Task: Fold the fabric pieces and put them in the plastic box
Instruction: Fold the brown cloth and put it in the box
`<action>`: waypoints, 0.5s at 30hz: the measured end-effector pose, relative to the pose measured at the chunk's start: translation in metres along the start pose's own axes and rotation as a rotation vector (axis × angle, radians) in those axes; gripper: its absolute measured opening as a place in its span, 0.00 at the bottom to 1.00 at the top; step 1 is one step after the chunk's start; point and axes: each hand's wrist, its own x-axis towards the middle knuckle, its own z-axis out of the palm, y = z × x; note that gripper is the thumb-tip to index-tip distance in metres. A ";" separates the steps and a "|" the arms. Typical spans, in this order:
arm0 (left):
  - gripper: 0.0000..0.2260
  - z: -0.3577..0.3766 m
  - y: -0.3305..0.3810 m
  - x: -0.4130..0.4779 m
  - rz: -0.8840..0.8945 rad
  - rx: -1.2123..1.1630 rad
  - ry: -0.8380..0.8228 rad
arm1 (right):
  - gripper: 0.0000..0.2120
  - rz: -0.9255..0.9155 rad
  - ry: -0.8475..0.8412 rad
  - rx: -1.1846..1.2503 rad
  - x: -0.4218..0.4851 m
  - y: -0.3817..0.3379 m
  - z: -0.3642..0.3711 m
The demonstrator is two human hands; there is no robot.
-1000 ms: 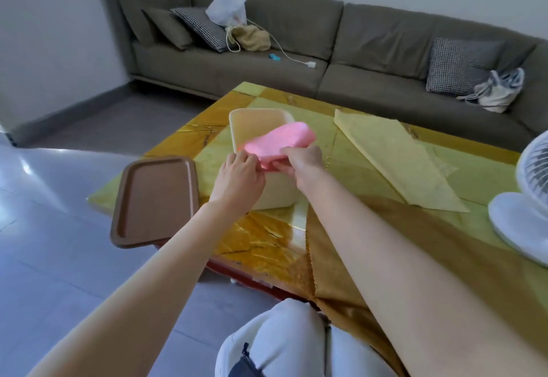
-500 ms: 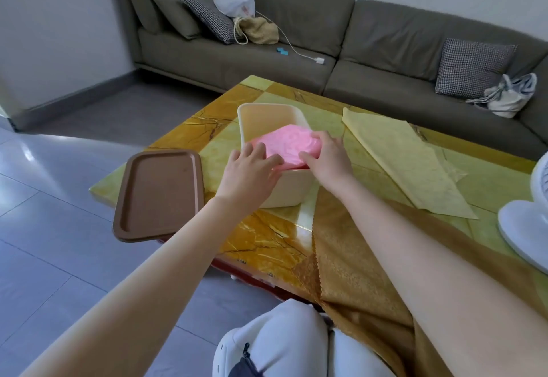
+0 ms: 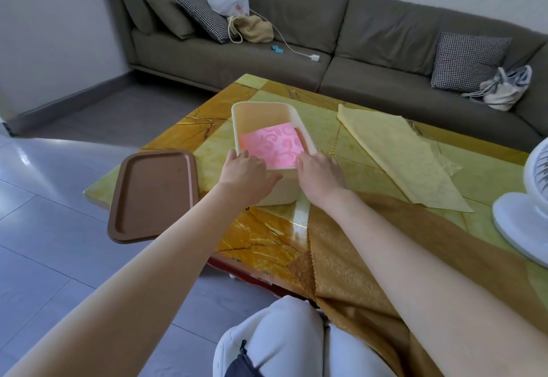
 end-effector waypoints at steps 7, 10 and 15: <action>0.17 0.011 0.022 -0.010 0.006 -0.018 0.180 | 0.15 -0.005 0.097 0.316 -0.040 0.014 0.008; 0.14 0.018 0.057 -0.025 0.107 -0.147 0.303 | 0.16 0.119 0.069 0.358 -0.079 0.038 0.014; 0.12 0.044 0.118 -0.052 0.144 -0.368 0.069 | 0.15 0.403 -0.104 0.142 -0.152 0.097 0.020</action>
